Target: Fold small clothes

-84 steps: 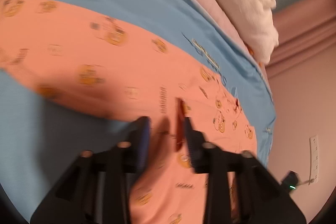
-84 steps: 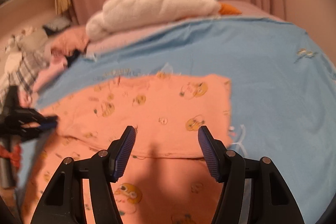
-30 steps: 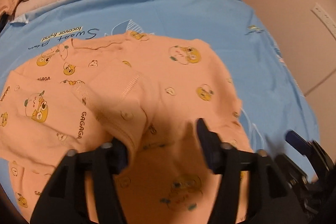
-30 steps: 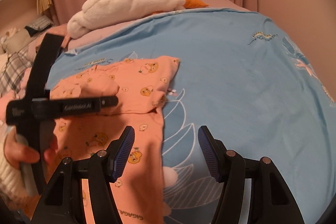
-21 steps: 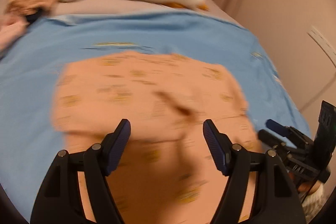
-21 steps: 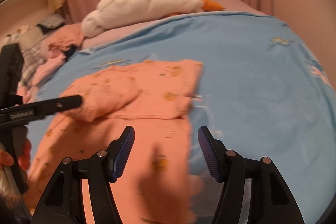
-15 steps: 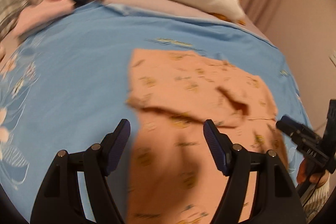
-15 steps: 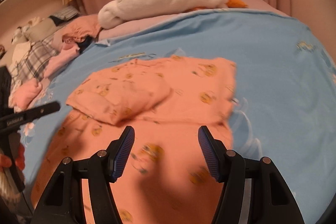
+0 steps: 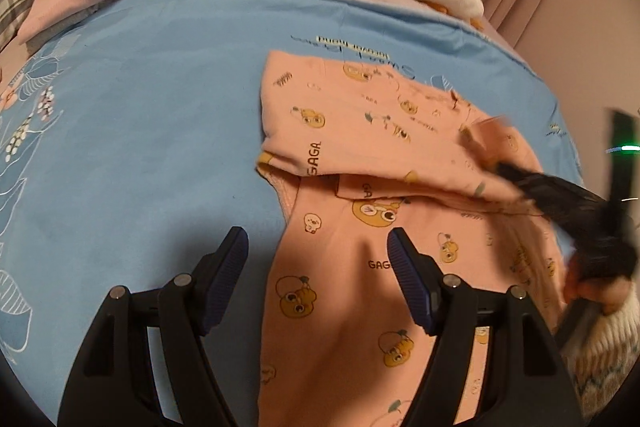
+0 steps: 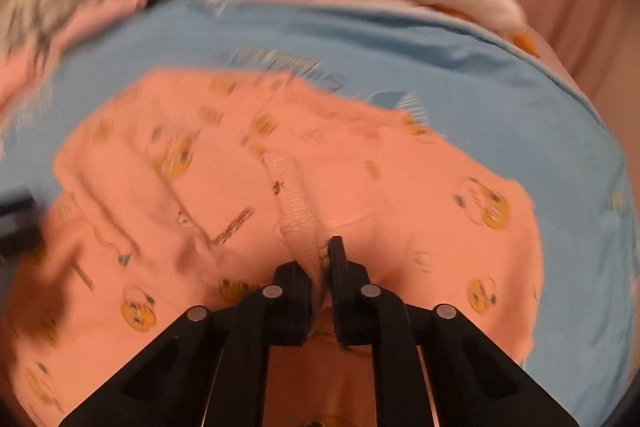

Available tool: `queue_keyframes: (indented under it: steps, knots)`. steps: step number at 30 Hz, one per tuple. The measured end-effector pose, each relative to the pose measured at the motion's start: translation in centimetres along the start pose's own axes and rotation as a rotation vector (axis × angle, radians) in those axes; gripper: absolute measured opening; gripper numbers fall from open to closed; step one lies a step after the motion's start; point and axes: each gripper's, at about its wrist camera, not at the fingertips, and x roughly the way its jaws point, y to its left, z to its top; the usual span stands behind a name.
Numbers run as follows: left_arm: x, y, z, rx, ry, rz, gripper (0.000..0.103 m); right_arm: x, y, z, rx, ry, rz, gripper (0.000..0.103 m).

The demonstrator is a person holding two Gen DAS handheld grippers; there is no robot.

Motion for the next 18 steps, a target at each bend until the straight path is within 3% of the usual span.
queue_keyframes:
  steps: [2,4,6,7,8,13,16,18]
  knots:
    - [0.5,0.2,-0.2,-0.002,0.011,-0.003,0.072,-2.8,-2.5,-1.1,0.165,-0.097,0.074,0.009]
    - [0.7,0.4,-0.3,-0.005,0.015,-0.004,0.072,-4.7,-4.9,-3.5,0.284,-0.132,0.142,0.009]
    - [0.8,0.7,-0.3,-0.006,0.015,-0.005,0.072,-5.0,-6.3,-5.8,0.342,-0.104,0.218,0.030]
    - [0.9,0.7,-0.3,-0.008,0.015,-0.005,0.072,-4.9,-6.7,-6.3,0.358,-0.088,0.230,0.047]
    - [0.9,0.7,-0.2,-0.008,0.015,-0.002,0.072,-4.8,-7.4,-7.2,0.382,-0.069,0.235,0.054]
    - [1.0,0.7,0.0,-0.005,0.018,0.011,0.072,-4.7,-10.6,-8.6,0.584,-0.101,0.356,0.054]
    - [1.0,0.8,0.0,-0.010,0.016,0.011,0.072,-3.7,-11.0,-7.8,0.628,-0.106,0.390,0.052]
    - [1.0,1.0,0.1,-0.013,0.015,0.012,0.072,-3.0,-10.5,-7.1,0.622,-0.071,0.374,0.023]
